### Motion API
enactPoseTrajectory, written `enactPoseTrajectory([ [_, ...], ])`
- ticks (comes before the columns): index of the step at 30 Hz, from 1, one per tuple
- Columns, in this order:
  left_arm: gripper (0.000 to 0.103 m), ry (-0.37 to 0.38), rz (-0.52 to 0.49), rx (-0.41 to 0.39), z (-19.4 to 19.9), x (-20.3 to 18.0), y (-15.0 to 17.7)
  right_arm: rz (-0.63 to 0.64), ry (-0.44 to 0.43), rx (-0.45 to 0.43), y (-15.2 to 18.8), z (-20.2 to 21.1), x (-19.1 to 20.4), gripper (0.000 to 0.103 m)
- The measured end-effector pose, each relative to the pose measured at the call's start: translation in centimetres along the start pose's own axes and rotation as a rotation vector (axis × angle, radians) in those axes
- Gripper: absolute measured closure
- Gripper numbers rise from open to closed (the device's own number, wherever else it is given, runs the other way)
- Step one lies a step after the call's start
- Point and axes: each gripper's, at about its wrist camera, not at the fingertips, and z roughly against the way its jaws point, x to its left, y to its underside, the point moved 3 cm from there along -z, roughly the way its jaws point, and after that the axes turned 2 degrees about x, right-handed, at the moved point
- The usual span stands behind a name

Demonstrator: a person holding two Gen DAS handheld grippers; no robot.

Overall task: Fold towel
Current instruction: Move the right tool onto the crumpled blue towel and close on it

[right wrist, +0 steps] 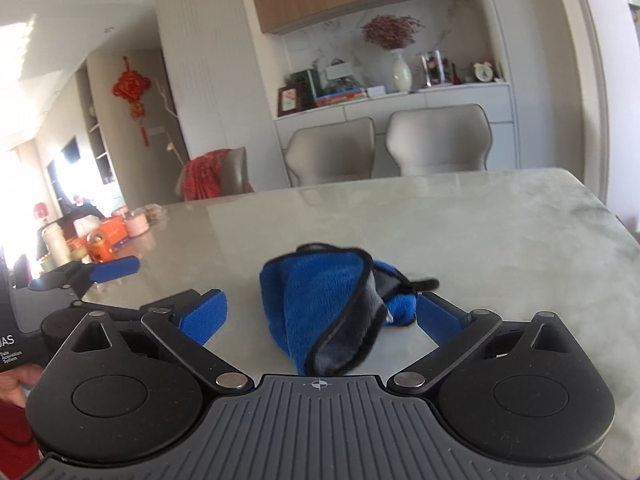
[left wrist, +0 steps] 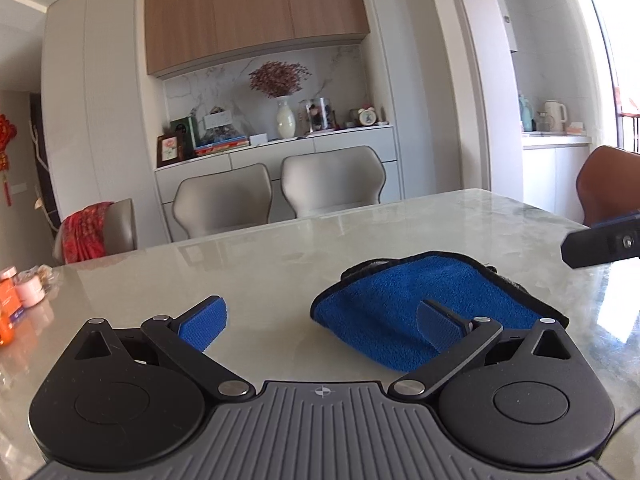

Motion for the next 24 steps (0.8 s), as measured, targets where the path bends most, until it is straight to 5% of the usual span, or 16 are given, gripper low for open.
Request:
enactPoseTrajectory([
  [7,0.0,0.082,-0.028,-0.014,-2.3,0.3,-0.5,0.186,-0.022,0.059,-1.3,-3.5,0.3,0.01],
  [14,0.0,0.134,-0.007,0.01,-4.9,1.2,-0.8,0.22,-0.047,0.095,-1.7,-6.7,-0.5,0.021],
  [18,0.0,0.13,-0.037,-0.014,-5.9,1.2,-0.7,0.215,-0.065,0.132,-1.9,-8.4,-1.2,0.035],
  [24,0.0,0.189,-0.12,-0.02,-8.0,0.4,-0.4,0.198,-0.06,0.178,-1.6,-10.7,-2.2,0.041],
])
